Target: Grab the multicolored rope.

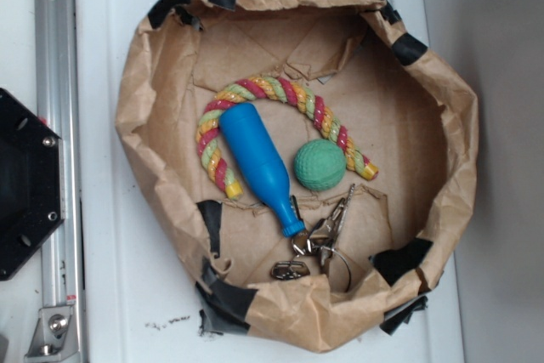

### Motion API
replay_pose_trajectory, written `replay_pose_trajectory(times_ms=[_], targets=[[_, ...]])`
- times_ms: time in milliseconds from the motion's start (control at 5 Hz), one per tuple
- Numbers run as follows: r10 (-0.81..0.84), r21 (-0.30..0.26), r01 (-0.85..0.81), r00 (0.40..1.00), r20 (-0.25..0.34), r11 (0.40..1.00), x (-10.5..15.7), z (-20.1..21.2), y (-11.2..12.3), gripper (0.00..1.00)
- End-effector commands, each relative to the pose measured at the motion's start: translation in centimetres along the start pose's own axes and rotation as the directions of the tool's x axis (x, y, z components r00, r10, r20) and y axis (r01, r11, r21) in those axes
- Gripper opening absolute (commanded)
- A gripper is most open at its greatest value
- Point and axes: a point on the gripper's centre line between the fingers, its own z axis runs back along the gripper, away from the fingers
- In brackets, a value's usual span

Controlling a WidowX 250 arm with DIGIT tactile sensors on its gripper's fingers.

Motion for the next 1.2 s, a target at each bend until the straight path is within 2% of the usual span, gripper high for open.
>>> replay_pose_trajectory(times_ms=[0,200,400,600,800,1000], targets=[[0.000,0.000,0.000,1.000,0.000,1.000,0.0,0.0,0.0,1.00],[-0.080,-0.005,0.080,0.996,0.029,0.997,3.4,-2.4,1.5,1.00],[-0.126,0.018,0.125,0.992,0.014,0.992,6.2,-5.8,2.4,1.00],[-0.208,0.009,0.209,0.977,-0.042,0.978,8.3,-9.8,3.4,1.00],[-0.259,0.033,0.267,0.953,-0.160,0.963,10.0,-14.6,2.5,1.00],[-0.253,0.036,0.261,0.957,-0.143,0.965,11.1,-14.7,2.9,1.00]])
